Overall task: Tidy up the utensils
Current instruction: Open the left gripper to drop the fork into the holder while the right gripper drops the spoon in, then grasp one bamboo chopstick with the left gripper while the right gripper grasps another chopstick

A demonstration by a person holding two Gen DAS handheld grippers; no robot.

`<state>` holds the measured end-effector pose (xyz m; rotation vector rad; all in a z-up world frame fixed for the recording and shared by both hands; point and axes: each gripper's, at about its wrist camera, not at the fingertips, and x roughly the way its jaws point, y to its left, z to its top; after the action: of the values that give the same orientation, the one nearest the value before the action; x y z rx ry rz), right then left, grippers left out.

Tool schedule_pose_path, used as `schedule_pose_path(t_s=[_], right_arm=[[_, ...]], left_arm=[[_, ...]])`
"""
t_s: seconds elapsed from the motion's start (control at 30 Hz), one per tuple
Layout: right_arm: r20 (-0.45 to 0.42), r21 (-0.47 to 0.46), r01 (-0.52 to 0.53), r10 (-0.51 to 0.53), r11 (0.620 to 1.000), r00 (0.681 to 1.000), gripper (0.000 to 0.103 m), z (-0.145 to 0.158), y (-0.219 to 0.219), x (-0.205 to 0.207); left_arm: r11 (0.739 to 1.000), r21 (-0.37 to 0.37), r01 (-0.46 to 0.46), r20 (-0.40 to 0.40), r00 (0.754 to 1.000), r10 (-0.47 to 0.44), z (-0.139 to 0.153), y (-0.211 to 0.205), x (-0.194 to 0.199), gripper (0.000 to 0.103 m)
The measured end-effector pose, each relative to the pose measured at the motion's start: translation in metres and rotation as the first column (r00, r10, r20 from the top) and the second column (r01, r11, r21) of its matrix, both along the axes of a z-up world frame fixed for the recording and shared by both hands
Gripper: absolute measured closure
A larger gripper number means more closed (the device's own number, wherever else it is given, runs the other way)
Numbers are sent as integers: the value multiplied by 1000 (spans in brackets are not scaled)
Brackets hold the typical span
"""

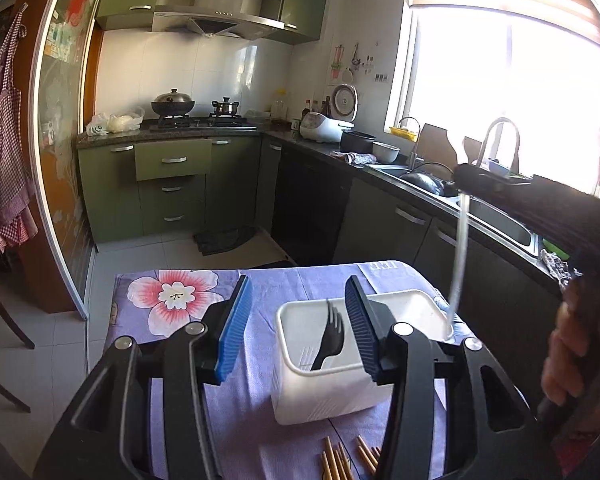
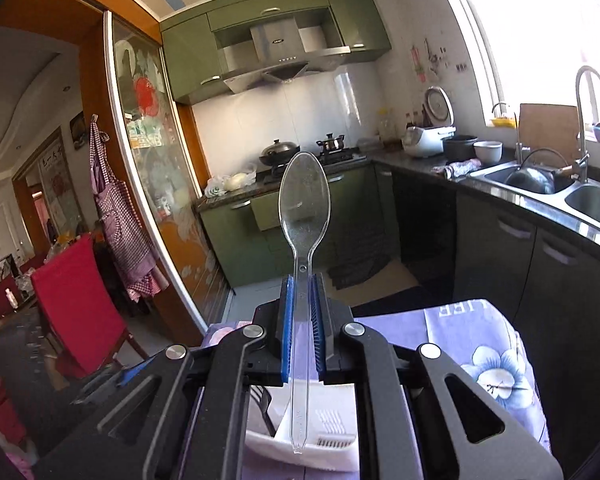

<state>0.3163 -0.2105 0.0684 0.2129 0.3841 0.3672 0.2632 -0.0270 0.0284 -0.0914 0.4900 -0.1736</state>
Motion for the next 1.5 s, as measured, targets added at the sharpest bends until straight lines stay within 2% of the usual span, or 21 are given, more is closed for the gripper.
schedule_pose_path(t_s=[0.13,0.33,0.5,0.57,0.6,0.63,0.83,0.9,0.97,1.0,1.07,1.13,1.2,1.27,1.37,1.5], right_arm=[[57,-79,56,-52,995,997,93,-17,19,17],[11,-112,37,-36,993,999,93,-60,31,20],[-28,-154,21,-25,988,999,92,-96,33,8],[-46,-166,8,-16,986,999,84,-104,34,5],[-47,-169,10,-18,986,999,78,-106,35,2],[-45,-173,11,-19,985,999,76,-109,33,-1],[-12,-130,41,-42,991,999,76,-91,7,-37],[-14,-114,48,-50,992,999,75,-85,-6,-56],[-31,-101,49,-53,994,998,72,-82,-20,-75],[-43,-102,49,-54,994,998,70,-81,-26,-85],[-75,-110,43,-52,993,996,70,-86,-36,-104],[-106,-110,47,-59,993,993,70,-94,-49,-121],[-143,-97,49,-63,994,988,70,-104,-62,-137],[-181,-63,46,-57,997,982,70,-116,-77,-149],[-235,-10,49,-50,999,971,70,-134,-95,-162],[-277,44,61,-46,997,960,66,-149,-110,-170]], left_arm=[[1000,-18,4,-28,1000,-4,3,16,-29,51],[1000,-24,-5,-71,997,3,-7,33,-57,50],[1000,-13,-8,-133,991,6,-17,36,-60,48],[1000,-5,-1,-152,988,0,-21,35,-61,48],[1000,0,2,-161,987,-2,-23,33,-61,47],[1000,8,6,-171,985,-4,-24,30,-62,45],[998,28,52,-286,957,-42,-40,11,-60,43],[998,37,58,-342,939,-41,-51,4,-57,43],[996,47,73,-420,906,-47,-68,-3,-51,44],[996,51,80,-463,885,-47,-78,-7,-48,45],[994,49,98,-554,831,-55,-102,-15,-40,60],[993,48,107,-627,777,-53,-123,-21,-32,67],[993,47,105,-675,736,-46,-141,-23,-25,70],[994,35,106,-706,707,-50,-152,-26,-21,71],[994,52,97,-723,691,-29,-162,-30,-15,71],[992,86,97,-719,695,-6,-163,-34,-13,71]])
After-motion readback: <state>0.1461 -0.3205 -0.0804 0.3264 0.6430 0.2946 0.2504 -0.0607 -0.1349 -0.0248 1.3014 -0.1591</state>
